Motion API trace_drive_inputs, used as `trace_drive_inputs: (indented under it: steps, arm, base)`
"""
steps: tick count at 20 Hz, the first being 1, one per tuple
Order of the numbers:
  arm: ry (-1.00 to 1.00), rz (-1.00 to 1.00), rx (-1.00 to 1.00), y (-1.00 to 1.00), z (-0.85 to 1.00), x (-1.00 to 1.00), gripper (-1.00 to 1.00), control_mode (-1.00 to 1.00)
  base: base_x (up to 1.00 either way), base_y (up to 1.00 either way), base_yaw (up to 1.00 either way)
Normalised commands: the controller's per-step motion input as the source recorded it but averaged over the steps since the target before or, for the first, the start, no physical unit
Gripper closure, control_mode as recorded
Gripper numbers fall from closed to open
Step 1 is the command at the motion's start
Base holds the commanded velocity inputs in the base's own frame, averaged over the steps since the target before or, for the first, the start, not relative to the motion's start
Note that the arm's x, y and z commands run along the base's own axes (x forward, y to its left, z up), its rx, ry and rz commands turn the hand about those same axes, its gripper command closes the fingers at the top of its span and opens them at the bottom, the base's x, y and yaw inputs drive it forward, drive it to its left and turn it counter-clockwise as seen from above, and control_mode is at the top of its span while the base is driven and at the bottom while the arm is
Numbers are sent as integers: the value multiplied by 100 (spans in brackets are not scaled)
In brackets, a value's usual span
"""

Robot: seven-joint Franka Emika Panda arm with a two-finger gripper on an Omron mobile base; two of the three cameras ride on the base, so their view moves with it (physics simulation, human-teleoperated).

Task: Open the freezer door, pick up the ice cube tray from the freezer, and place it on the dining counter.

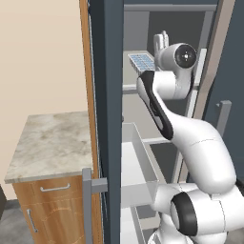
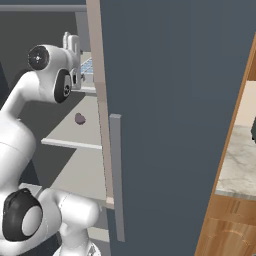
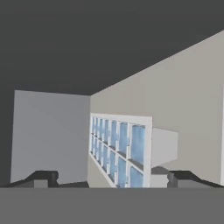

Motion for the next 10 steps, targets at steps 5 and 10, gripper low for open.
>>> trace_drive_inputs:
  steps: [5, 10]
  arm:
    - [0, 0, 0, 0, 0, 14, -100, -100]
    - [0, 0, 0, 0, 0, 9, -100, -100]
  base:
    - [0, 0, 0]
    - [0, 0, 0]
